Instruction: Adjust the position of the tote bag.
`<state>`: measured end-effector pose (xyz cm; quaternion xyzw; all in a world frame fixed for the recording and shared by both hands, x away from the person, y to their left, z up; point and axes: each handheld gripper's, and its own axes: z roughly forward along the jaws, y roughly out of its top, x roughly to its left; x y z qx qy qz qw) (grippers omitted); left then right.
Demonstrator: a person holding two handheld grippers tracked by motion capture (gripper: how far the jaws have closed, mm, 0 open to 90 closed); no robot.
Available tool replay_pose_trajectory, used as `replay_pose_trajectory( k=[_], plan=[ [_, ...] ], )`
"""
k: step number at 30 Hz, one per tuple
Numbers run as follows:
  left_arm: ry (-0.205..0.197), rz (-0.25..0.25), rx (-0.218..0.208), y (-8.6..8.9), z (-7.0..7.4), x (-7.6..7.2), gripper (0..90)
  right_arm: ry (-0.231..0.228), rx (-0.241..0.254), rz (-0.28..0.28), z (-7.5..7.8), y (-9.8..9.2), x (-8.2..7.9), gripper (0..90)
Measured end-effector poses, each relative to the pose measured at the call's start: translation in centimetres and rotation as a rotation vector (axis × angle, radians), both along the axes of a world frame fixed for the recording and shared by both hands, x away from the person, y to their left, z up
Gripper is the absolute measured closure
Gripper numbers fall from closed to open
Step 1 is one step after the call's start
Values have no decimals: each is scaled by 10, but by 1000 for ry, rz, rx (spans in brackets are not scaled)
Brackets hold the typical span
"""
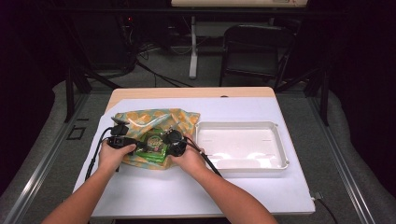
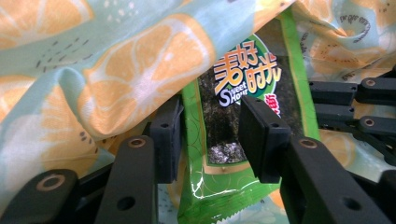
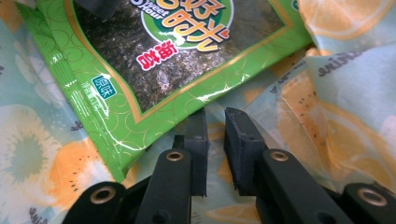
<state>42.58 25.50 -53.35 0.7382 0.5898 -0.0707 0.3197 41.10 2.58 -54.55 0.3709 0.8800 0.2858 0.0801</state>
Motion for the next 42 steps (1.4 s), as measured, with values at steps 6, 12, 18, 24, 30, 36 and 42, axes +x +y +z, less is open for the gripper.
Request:
replay_pose_trajectory(
  k=[6,12,18,24,30,36,42],
  plan=[
    [7,11,-4,0,1,-1,667,3,-2,-2,0,0,1,801],
    [-23,21,42,2,3,-2,864,-5,-9,-2,0,2,0,802],
    [-41,17,80,-2,4,-4,897,-5,-8,-1,0,1,-1,791],
    [-46,39,67,4,8,-5,900,6,0,-2,1,1,-1,729],
    [-55,65,29,12,16,-6,899,-10,31,1,10,-3,-3,677],
    [-49,95,-16,16,19,-5,899,-75,32,40,24,-6,-12,679],
    [-33,106,-68,20,19,-3,899,-112,46,60,36,-9,-21,679]
  ],
)
